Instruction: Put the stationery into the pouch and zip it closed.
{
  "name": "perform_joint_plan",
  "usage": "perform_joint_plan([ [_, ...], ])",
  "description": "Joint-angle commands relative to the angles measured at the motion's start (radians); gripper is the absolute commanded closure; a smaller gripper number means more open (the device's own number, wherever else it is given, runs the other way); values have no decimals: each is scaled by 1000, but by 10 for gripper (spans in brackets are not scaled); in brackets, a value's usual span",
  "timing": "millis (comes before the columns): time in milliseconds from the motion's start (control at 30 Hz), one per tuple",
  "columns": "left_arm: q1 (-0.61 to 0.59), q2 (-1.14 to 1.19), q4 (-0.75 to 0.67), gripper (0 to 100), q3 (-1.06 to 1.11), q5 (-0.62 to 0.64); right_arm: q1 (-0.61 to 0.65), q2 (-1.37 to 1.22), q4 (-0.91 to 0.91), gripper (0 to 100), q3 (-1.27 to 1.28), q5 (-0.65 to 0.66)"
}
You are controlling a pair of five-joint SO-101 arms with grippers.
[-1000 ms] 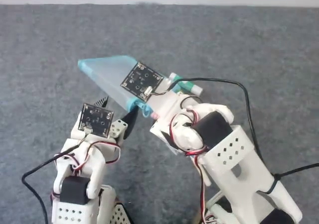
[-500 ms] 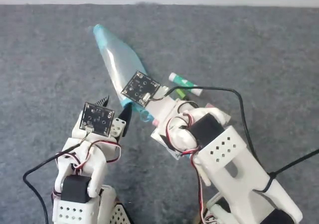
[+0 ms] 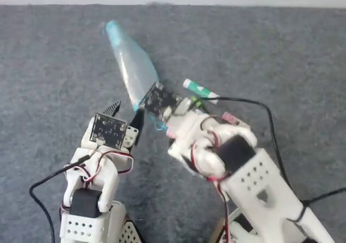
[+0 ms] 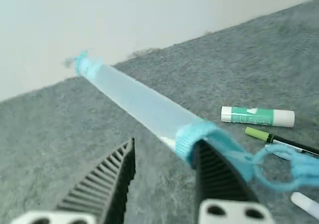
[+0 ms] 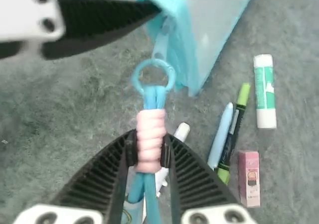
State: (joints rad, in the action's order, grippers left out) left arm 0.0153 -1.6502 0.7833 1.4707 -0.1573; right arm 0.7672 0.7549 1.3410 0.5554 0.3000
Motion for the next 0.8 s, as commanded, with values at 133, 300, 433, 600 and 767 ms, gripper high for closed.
perform_joint_plan([
  [133,-9,0,-41,909,-4,-12,39,136,1,992,130,48],
  [300,-11,0,-40,929,-8,-8,39,134,-70,992,224,48],
  [433,-11,0,-43,929,-8,-8,41,134,-154,991,278,11],
  [600,-11,-5,-43,929,-10,-6,84,134,-297,976,327,-44],
  [767,-11,-5,-44,928,-10,-6,150,133,-552,804,439,-144],
])
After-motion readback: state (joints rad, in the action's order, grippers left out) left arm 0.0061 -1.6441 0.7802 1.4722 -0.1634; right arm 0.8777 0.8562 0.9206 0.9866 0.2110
